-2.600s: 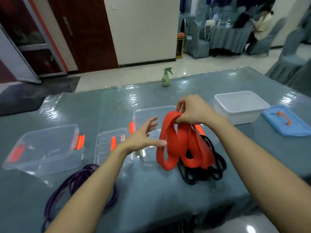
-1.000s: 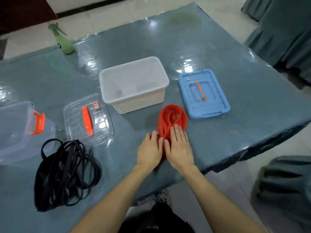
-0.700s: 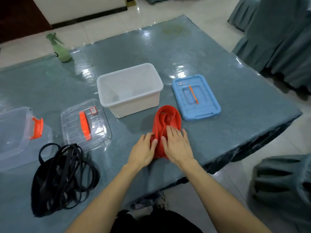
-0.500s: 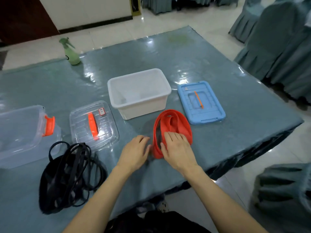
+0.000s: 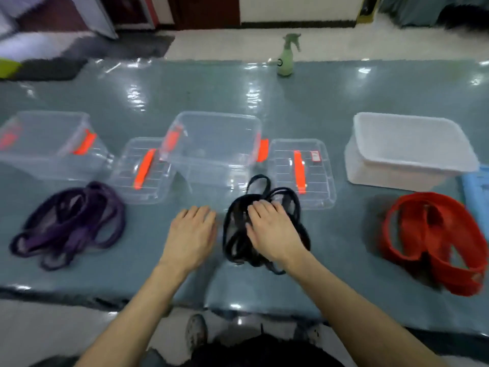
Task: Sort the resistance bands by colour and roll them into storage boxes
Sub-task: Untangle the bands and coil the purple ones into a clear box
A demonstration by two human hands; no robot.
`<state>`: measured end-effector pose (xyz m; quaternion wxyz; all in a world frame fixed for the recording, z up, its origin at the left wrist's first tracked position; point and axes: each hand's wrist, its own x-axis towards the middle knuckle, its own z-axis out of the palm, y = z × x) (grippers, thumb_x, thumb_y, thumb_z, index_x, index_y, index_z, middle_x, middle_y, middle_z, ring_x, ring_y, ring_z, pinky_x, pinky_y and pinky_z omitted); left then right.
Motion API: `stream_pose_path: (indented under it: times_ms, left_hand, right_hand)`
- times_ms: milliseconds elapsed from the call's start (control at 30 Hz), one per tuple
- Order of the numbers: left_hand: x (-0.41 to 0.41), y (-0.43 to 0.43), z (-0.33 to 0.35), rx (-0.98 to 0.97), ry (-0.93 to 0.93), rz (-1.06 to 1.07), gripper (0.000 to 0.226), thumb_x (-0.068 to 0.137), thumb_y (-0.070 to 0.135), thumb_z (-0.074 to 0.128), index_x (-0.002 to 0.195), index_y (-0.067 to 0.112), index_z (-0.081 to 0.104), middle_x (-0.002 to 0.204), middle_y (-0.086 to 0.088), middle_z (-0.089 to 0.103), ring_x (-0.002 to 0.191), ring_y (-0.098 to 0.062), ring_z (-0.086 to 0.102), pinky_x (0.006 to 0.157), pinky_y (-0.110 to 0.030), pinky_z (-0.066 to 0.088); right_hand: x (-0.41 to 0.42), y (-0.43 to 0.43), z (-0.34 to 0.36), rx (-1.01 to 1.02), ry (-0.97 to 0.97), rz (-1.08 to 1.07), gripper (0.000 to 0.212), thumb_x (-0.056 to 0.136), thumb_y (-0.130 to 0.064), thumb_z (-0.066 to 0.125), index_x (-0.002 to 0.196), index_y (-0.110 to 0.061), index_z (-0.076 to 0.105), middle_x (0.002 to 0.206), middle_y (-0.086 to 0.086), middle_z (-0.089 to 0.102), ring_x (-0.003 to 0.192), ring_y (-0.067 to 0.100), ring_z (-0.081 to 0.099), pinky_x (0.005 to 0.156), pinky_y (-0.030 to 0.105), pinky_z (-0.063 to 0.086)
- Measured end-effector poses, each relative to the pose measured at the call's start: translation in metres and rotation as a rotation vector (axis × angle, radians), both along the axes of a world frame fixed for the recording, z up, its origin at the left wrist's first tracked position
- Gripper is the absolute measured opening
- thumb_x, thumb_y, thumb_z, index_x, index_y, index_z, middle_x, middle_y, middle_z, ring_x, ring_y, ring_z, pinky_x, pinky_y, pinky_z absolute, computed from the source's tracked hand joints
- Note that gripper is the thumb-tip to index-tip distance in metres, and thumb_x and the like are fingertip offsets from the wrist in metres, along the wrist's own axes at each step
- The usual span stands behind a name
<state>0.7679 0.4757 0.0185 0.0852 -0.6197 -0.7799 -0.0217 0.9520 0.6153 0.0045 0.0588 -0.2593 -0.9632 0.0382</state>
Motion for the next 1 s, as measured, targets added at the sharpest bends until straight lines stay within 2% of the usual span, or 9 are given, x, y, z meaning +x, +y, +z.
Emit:
stream_pose_path:
  times_ms: [67,200,300,533,633,733,833,900,1000]
  left_hand:
    - [-0.057,-0.045,0.001,-0.010,0.024,0.043,0.010,0.098,0.025,0.066,0.095,0.017,0.064,0.093,-0.009,0.064,0.090,-0.039,0.064,0.081,-0.051,0.049]
    - [-0.157,-0.135,0.003,0.008,0.091,0.171,0.015,0.102,0.029,0.057,0.097,0.016,0.064,0.093,-0.009,0.064,0.090,-0.037,0.063,0.083,-0.049,0.048]
    - [-0.211,-0.191,0.000,-0.033,0.096,0.259,0.024,0.106,0.032,0.051,0.100,0.015,0.065,0.095,-0.009,0.065,0.092,-0.036,0.064,0.083,-0.049,0.048]
    - [-0.278,-0.245,-0.004,-0.141,0.052,0.414,0.034,0.106,0.038,0.046,0.104,0.013,0.069,0.101,-0.010,0.071,0.096,-0.036,0.067,0.089,-0.049,0.050]
    - [-0.295,-0.260,-0.006,-0.163,0.066,0.425,0.034,0.107,0.037,0.048,0.109,0.012,0.071,0.104,-0.010,0.072,0.097,-0.035,0.068,0.088,-0.047,0.052]
    - [-0.324,-0.270,-0.008,-0.200,0.030,0.429,0.028,0.104,0.034,0.057,0.116,0.012,0.070,0.108,-0.009,0.071,0.100,-0.035,0.069,0.085,-0.047,0.053]
    - [-0.355,-0.277,-0.012,-0.182,-0.110,0.527,0.043,0.099,0.042,0.067,0.132,0.014,0.064,0.119,-0.008,0.068,0.106,-0.034,0.069,0.085,-0.048,0.057]
    - [-0.380,-0.278,-0.019,-0.164,-0.272,0.575,0.064,0.097,0.052,0.070,0.148,0.017,0.053,0.130,-0.008,0.064,0.114,-0.033,0.067,0.086,-0.048,0.060]
    - [-0.419,-0.271,-0.030,-0.203,-0.590,0.557,0.094,0.093,0.059,0.077,0.164,0.018,0.032,0.151,-0.013,0.055,0.131,-0.037,0.062,0.098,-0.046,0.055]
  right_hand:
    - [-0.063,-0.034,0.002,0.008,0.006,0.048,0.043,0.105,-0.033,0.040,0.133,-0.007,0.062,0.131,0.014,0.064,0.127,0.036,0.058,0.116,0.049,0.038]
    - [-0.168,-0.100,0.004,-0.037,0.003,0.148,0.037,0.106,-0.031,0.039,0.125,-0.008,0.062,0.125,0.014,0.064,0.120,0.037,0.058,0.111,0.048,0.040]
    - [-0.222,-0.140,0.008,-0.093,0.063,0.176,0.025,0.104,-0.024,0.050,0.111,-0.006,0.066,0.111,0.016,0.067,0.107,0.039,0.062,0.104,0.048,0.046]
    - [-0.298,-0.175,0.002,-0.091,0.038,0.233,0.013,0.095,-0.020,0.063,0.099,-0.009,0.068,0.098,0.015,0.070,0.093,0.039,0.066,0.086,0.048,0.052]
    - [-0.328,-0.182,-0.003,-0.098,0.057,0.270,0.016,0.095,-0.021,0.065,0.103,-0.008,0.069,0.100,0.014,0.071,0.095,0.038,0.067,0.087,0.048,0.053]
    - [-0.357,-0.192,-0.006,-0.158,0.050,0.268,0.020,0.098,-0.023,0.057,0.108,-0.009,0.067,0.108,0.013,0.070,0.103,0.036,0.065,0.093,0.048,0.052]
    - [-0.380,-0.196,-0.010,-0.176,0.031,0.214,0.036,0.100,-0.026,0.054,0.131,-0.009,0.062,0.127,0.012,0.066,0.119,0.034,0.062,0.101,0.046,0.050]
    - [-0.398,-0.197,-0.013,-0.203,-0.006,0.172,0.065,0.101,-0.036,0.058,0.158,-0.010,0.043,0.154,0.014,0.053,0.143,0.035,0.050,0.114,0.049,0.045]
    - [-0.423,-0.198,-0.021,-0.331,-0.060,0.018,0.106,0.094,-0.055,0.072,0.172,-0.017,0.010,0.176,0.018,0.023,0.161,0.038,0.028,0.126,0.056,0.035]
